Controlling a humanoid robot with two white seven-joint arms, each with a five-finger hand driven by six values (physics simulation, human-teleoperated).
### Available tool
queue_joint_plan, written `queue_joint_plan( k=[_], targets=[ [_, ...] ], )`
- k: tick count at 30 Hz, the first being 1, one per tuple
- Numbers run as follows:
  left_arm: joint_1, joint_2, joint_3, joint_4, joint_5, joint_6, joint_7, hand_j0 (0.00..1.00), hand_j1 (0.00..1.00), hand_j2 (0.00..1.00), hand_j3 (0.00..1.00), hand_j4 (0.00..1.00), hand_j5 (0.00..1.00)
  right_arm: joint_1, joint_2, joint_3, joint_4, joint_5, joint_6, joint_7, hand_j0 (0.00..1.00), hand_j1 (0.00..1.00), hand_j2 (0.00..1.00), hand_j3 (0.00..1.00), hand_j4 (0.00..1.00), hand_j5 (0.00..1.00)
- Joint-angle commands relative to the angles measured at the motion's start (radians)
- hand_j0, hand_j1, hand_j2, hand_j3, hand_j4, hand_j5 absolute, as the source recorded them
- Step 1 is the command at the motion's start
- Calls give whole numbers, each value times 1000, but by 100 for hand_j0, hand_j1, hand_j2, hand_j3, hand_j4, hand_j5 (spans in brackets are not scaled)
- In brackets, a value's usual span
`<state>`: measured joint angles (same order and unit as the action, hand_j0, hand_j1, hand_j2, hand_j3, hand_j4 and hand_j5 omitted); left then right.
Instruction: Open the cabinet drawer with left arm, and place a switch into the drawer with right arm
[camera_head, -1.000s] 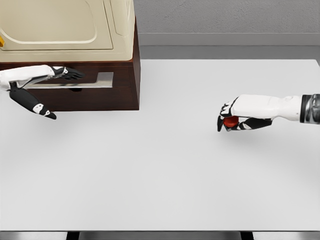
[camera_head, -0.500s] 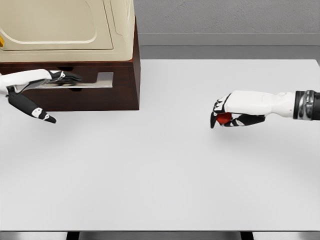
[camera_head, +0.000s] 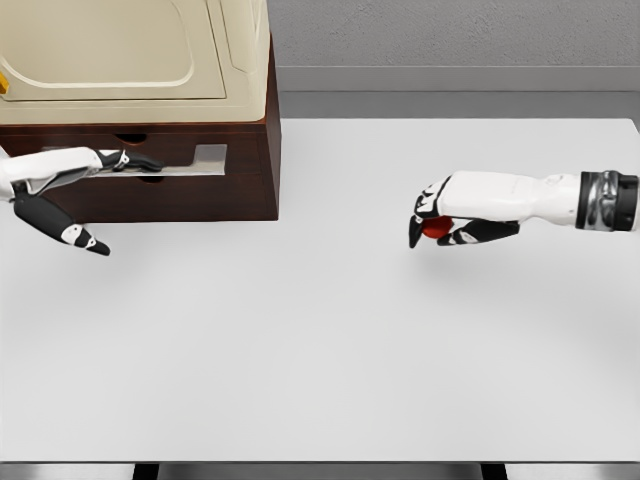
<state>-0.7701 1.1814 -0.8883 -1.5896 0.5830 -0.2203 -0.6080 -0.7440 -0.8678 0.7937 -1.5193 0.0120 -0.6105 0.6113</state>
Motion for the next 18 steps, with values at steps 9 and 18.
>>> queue_joint_plan(
  k=[9, 18],
  targets=[
    [14, 49, -1, -53, 23, -1, -3, 99, 99, 99, 99, 99, 99, -8, 12, -1, -2, -9, 5, 0, 50, 50, 50, 50, 50, 50],
    [15, 78, -3, -85, 24, -1, -3, 99, 99, 99, 99, 99, 99, -15, 35, -1, -2, -9, 5, 0, 50, 50, 50, 50, 50, 50]
  ],
)
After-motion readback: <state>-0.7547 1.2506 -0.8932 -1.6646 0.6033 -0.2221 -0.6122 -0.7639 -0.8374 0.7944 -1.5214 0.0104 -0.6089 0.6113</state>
